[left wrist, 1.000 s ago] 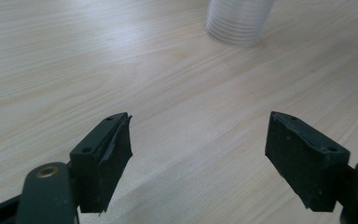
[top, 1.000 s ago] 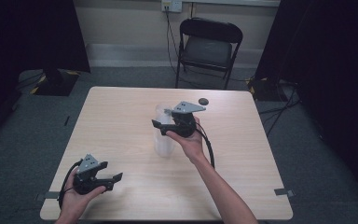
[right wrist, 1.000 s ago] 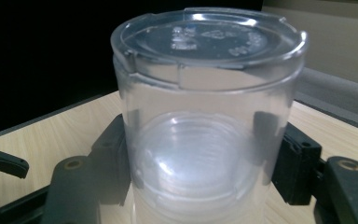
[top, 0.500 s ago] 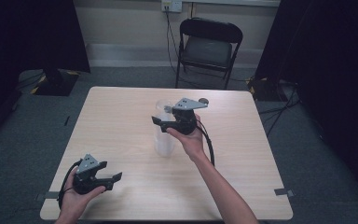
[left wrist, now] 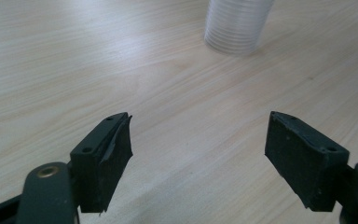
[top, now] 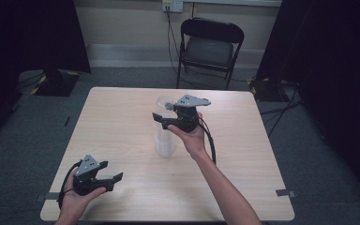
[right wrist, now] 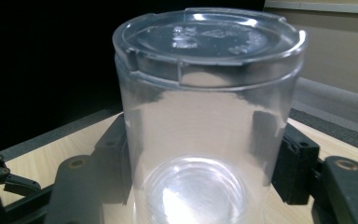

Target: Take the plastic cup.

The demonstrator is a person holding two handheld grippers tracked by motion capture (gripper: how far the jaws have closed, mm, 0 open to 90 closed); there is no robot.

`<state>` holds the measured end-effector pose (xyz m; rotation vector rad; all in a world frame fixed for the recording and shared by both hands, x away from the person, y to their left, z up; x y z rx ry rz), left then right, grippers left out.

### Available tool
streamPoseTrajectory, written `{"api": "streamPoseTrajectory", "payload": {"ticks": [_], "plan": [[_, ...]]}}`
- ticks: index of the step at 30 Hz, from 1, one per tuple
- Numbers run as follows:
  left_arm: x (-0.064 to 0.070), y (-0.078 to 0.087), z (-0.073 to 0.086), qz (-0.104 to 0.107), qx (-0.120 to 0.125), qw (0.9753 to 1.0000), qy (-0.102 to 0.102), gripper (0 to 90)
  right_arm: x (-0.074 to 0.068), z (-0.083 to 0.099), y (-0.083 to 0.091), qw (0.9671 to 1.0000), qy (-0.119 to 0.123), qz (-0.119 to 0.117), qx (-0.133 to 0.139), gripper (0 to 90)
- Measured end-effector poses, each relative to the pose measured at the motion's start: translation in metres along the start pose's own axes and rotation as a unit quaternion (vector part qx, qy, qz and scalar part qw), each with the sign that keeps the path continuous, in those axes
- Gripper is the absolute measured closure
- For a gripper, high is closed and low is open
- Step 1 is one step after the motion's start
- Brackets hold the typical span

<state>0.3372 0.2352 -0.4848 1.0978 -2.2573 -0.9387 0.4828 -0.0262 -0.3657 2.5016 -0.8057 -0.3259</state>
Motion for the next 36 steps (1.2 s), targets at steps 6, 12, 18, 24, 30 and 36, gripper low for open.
{"api": "streamPoseTrajectory", "payload": {"ticks": [6, 12, 18, 24, 30, 36], "plan": [[-0.002, -0.003, 0.002, -0.006, -0.012, 0.9999, 0.005, 22.0, -0.002, -0.006, 0.005, 1.0000, -0.002, -0.005, 0.008, 35.0], [-0.001, -0.002, 0.002, -0.005, -0.011, 0.9999, 0.002, 21.9, -0.001, -0.010, 0.009, 0.9999, -0.007, -0.008, 0.013, 35.4], [-0.001, -0.003, 0.002, -0.006, -0.011, 0.9999, 0.002, 21.8, -0.002, -0.015, 0.013, 0.9997, -0.010, -0.009, 0.019, 35.8], [-0.001, -0.003, 0.002, -0.004, -0.010, 0.9999, 0.004, 21.8, -0.002, -0.022, 0.020, 0.9995, -0.012, -0.013, 0.027, 36.4], [-0.005, -0.001, 0.001, -0.017, -0.002, 0.9998, 0.014, 19.4, -0.003, -0.030, 0.029, 0.9990, -0.013, -0.021, 0.037, 38.2], [-0.006, -0.001, 0.002, -0.008, 0.002, 0.9997, 0.022, 18.9, -0.002, -0.033, 0.039, 0.9987, -0.019, -0.020, 0.042, 39.3]]}}
Point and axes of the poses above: each handheld gripper's, and its own axes: y roughly backward along the jaws, z roughly out of its underside, x roughly to its right, the point moved 4 cm from there along -y, roughly forward along the jaws, and after that the axes turned 15 degrees about -x, right-handed, at the moved point
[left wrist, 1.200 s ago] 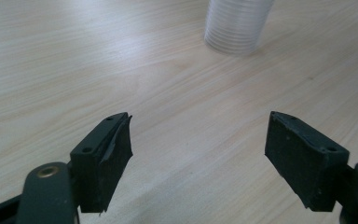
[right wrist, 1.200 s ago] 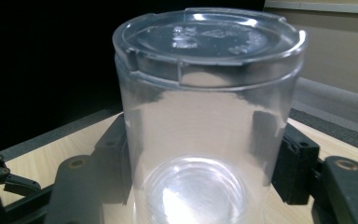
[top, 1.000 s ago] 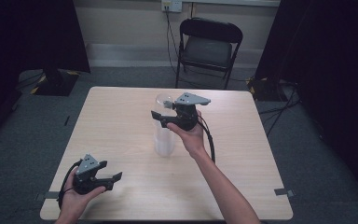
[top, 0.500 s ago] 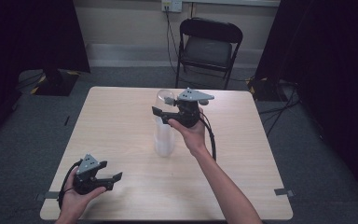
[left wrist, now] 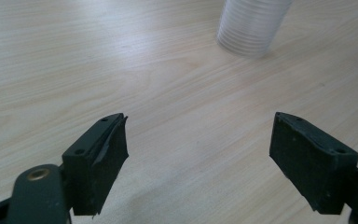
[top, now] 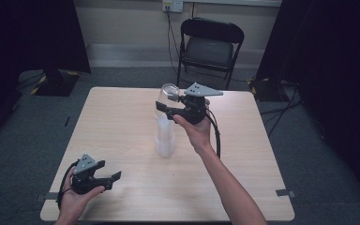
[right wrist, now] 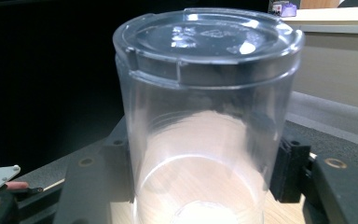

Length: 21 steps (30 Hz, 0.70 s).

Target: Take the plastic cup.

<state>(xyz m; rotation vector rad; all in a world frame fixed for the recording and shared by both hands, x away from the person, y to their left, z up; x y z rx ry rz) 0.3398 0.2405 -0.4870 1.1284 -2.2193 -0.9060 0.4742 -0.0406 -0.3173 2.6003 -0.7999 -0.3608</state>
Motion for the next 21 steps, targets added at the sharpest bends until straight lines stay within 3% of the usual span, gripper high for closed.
{"api": "streamPoseTrajectory", "payload": {"ticks": [3, 9, 15, 21], "plan": [[0.002, -0.001, 0.000, 0.002, -0.003, 0.9999, -0.011, 18.9, 0.001, -0.001, 0.005, 1.0000, -0.002, 0.001, 0.002, 39.4], [0.003, -0.001, 0.000, 0.000, -0.001, 0.9999, -0.016, 19.8, 0.003, -0.001, 0.017, 1.0000, -0.005, 0.004, 0.006, 39.5], [0.003, -0.001, -0.001, 0.012, 0.012, 0.9998, -0.013, 20.0, 0.003, 0.002, 0.030, 0.9999, -0.008, 0.003, 0.008, 39.4], [0.008, 0.001, -0.004, 0.016, 0.028, 0.9987, -0.038, 19.5, 0.007, 0.013, 0.039, 0.9997, -0.022, 0.008, 0.005, 39.4]]}}
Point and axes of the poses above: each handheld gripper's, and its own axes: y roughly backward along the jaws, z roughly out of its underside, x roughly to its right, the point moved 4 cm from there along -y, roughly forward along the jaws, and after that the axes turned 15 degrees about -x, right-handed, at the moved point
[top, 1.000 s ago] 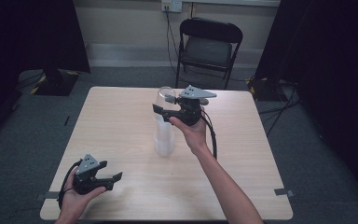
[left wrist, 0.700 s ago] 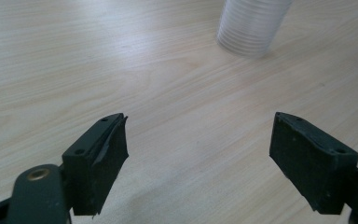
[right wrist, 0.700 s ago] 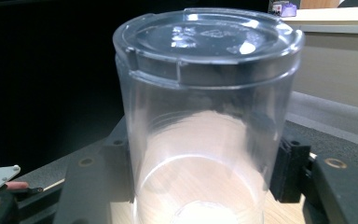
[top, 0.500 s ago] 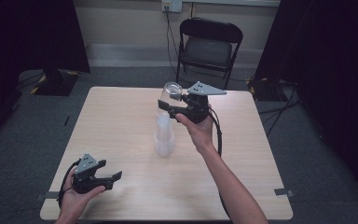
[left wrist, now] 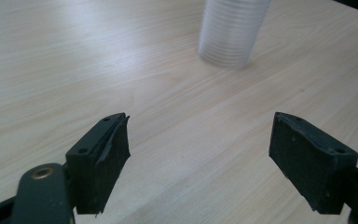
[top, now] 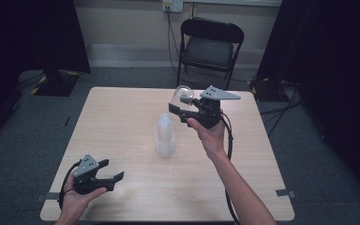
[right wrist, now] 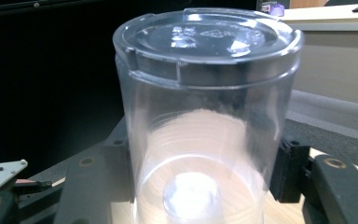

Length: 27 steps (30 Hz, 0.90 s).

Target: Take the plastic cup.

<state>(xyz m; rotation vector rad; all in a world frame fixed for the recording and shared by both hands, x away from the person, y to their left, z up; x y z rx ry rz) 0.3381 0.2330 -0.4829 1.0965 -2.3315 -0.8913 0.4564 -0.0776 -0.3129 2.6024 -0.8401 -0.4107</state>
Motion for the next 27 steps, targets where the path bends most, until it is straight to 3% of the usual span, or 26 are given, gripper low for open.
{"api": "streamPoseTrajectory", "payload": {"ticks": [8, 11, 13, 16, 21, 25, 27], "plan": [[0.003, -0.001, -0.004, 0.022, -0.002, 0.9997, 0.004, 20.2, 0.005, 0.022, 0.010, 0.9996, -0.027, -0.001, -0.008, 39.6], [0.007, 0.000, -0.008, 0.021, 0.014, 0.9997, 0.007, 26.6, 0.003, 0.029, 0.012, 0.9992, -0.038, -0.006, -0.012, 39.7], [0.009, 0.001, -0.010, 0.014, 0.029, 0.9995, -0.001, 26.3, 0.002, 0.034, 0.012, 0.9982, -0.053, -0.023, -0.015, 39.8], [0.012, 0.003, -0.014, 0.017, 0.046, 0.9988, -0.007, 26.2, -0.001, 0.041, 0.013, 0.9979, -0.056, -0.026, -0.022, 39.8], [0.018, 0.000, -0.021, 0.025, 0.052, 0.9983, -0.012, 26.4, -0.004, 0.053, 0.013, 0.9964, -0.071, -0.036, -0.027, 39.9], [0.023, -0.004, -0.026, 0.057, 0.056, 0.9968, -0.009, 30.7, -0.007, 0.062, 0.013, 0.9956, -0.075, -0.048, -0.029, 39.8], [0.027, -0.004, -0.031, 0.061, 0.062, 0.9960, -0.019, 33.5, -0.010, 0.065, 0.013, 0.9952, -0.077, -0.052, -0.031, 39.7]]}}
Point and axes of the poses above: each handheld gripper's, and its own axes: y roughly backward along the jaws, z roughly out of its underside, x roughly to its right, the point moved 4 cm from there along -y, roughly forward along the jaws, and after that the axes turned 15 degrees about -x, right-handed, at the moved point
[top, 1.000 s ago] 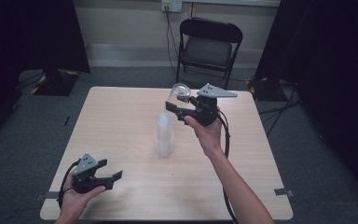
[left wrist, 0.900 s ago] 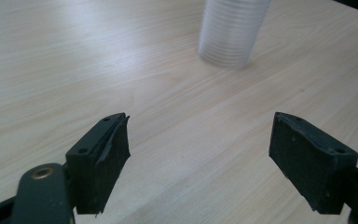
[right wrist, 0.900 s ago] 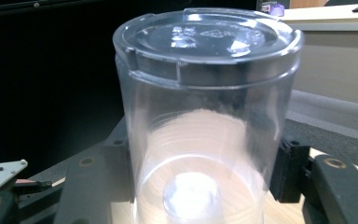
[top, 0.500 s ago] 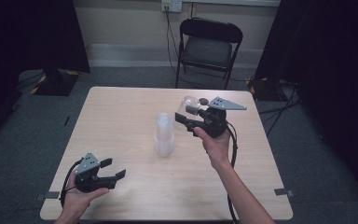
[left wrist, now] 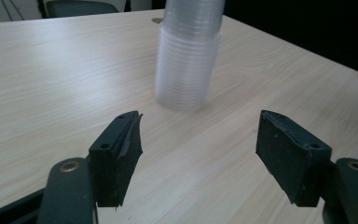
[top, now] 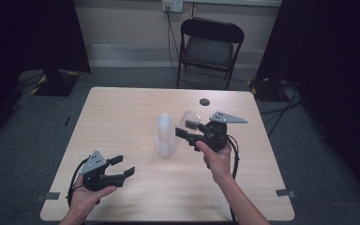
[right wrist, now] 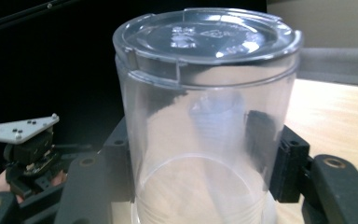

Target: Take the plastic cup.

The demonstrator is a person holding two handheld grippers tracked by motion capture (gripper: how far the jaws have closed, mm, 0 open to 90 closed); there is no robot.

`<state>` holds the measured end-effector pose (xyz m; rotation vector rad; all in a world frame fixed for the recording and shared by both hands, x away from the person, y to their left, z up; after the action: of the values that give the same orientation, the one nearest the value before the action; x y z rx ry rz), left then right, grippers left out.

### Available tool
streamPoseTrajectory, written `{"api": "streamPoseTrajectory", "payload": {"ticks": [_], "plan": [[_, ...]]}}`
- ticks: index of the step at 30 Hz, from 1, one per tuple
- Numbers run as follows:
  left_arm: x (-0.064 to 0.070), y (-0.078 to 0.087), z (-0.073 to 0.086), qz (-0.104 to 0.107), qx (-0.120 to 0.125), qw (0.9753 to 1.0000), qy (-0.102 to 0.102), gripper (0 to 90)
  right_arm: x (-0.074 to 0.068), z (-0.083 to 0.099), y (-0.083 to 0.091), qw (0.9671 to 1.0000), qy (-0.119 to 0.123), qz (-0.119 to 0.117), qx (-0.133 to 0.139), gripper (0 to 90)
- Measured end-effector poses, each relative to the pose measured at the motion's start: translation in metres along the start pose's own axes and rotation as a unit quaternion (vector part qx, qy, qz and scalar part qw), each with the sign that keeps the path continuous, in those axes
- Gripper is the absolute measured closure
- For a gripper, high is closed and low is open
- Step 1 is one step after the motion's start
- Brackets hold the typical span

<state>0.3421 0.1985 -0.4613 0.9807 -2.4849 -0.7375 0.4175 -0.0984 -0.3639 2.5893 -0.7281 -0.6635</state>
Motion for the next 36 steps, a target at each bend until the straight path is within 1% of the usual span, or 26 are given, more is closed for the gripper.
{"api": "streamPoseTrajectory", "payload": {"ticks": [3, 4, 5, 7, 8, 9, 10, 12, 13, 15, 17, 19, 20, 21, 23, 24, 25, 26, 27, 29, 30, 32, 34, 36], "plan": [[0.005, -0.001, -0.010, -0.015, 0.009, 0.9997, -0.018, 34.0, -0.003, 0.006, -0.001, 1.0000, -0.004, -0.006, -0.001, 39.7], [0.006, -0.002, -0.013, -0.016, 0.012, 0.9996, -0.020, 33.8, -0.005, 0.007, -0.001, 1.0000, -0.004, -0.008, -0.001, 39.8], [0.008, -0.003, -0.017, -0.011, 0.015, 0.9996, -0.020, 33.2, -0.006, 0.009, -0.002, 0.9999, -0.004, -0.010, -0.001, 39.8], [0.012, -0.007, -0.023, -0.001, 0.014, 0.9995, -0.028, 34.5, -0.008, 0.012, -0.004, 0.9999, -0.007, -0.015, -0.002, 39.8], [0.013, -0.008, -0.026, -0.005, 0.013, 0.9993, -0.034, 34.4, -0.010, 0.014, -0.005, 0.9998, -0.008, -0.018, -0.003, 39.8], [0.015, -0.011, -0.028, -0.002, 0.013, 0.9993, -0.034, 34.0, -0.011, 0.015, -0.005, 0.9997, -0.009, -0.022, -0.003, 39.8], [0.017, -0.013, -0.030, 0.005, 0.012, 0.9995, -0.030, 33.1, -0.013, 0.017, -0.006, 0.9996, -0.010, -0.024, -0.004, 39.8], [0.021, -0.016, -0.033, 0.009, 0.008, 0.9992, -0.038, 33.1, -0.015, 0.021, -0.008, 0.9995, -0.012, -0.029, -0.010, 39.8], [0.023, -0.018, -0.035, 0.014, 0.008, 0.9991, -0.040, 33.3, -0.017, 0.023, -0.009, 0.9993, -0.014, -0.032, -0.010, 39.8], [0.027, -0.021, -0.038, 0.020, 0.011, 0.9989, -0.041, 35.1, -0.020, 0.026, -0.011, 0.9989, -0.018, -0.043, -0.010, 39.8], [0.032, -0.025, -0.040, 0.029, 0.020, 0.9984, -0.044, 36.6, -0.023, 0.029, -0.012, 0.9984, -0.020, -0.051, -0.010, 39.9], [0.037, -0.028, -0.043, 0.028, 0.030, 0.9979, -0.051, 39.5, -0.026, 0.032, -0.014, 0.9979, -0.017, -0.060, -0.016, 40.3], [0.039, -0.029, -0.044, 0.027, 0.030, 0.9974, -0.060, 42.2, -0.027, 0.032, -0.014, 0.9978, -0.020, -0.062, -0.015, 40.4], [0.041, -0.031, -0.045, 0.025, 0.036, 0.9969, -0.065, 43.9, -0.029, 0.033, -0.014, 0.9973, -0.022, -0.068, -0.014, 40.5], [0.044, -0.033, -0.047, 0.019, 0.047, 0.9964, -0.068, 44.9, -0.030, 0.034, -0.015, 0.9969, -0.025, -0.074, -0.012, 40.7], [0.045, -0.035, -0.048, 0.007, 0.054, 0.9957, -0.075, 46.5, -0.031, 0.034, -0.015, 0.9966, -0.027, -0.077, -0.011, 40.8], [0.046, -0.037, -0.047, 0.000, 0.058, 0.9956, -0.073, 48.6, -0.032, 0.034, -0.016, 0.9961, -0.031, -0.081, -0.011, 40.8], [0.048, -0.039, -0.047, 0.007, 0.061, 0.9961, -0.064, 49.5, -0.032, 0.035, -0.017, 0.9958, -0.032, -0.084, -0.013, 40.8], [0.050, -0.042, -0.046, 0.012, 0.063, 0.9962, -0.059, 51.0, -0.033, 0.035, -0.018, 0.9958, -0.031, -0.085, -0.015, 40.7], [0.054, -0.047, -0.045, 0.010, 0.068, 0.9954, -0.067, 53.1, -0.034, 0.036, -0.019, 0.9953, -0.030, -0.090, -0.016, 40.7], [0.056, -0.049, -0.044, 0.011, 0.067, 0.9955, -0.066, 55.6, -0.035, 0.036, -0.020, 0.9952, -0.031, -0.092, -0.018, 40.7], [0.057, -0.050, -0.043, 0.005, 0.071, 0.9951, -0.069, 56.8, -0.037, 0.036, -0.022, 0.9945, -0.031, -0.098, -0.019, 40.7], [0.058, -0.049, -0.043, 0.004, 0.081, 0.9944, -0.067, 58.8, -0.040, 0.037, -0.024, 0.9940, -0.032, -0.102, -0.023, 40.8], [0.059, -0.048, -0.042, -0.002, 0.087, 0.9937, -0.071, 60.3, -0.042, 0.038, -0.026, 0.9936, -0.034, -0.105, -0.026, 40.7]]}}
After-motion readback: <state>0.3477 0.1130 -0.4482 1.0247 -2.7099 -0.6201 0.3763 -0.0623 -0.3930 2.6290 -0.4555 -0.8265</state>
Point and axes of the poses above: each handheld gripper's, and its own axes: y roughly backward along the jaws, z roughly out of its underside, x roughly to its right, the point moved 4 cm from there along -y, roughly forward along the jaws, and after that the axes turned 15 degrees about -x, right-handed, at the moved point
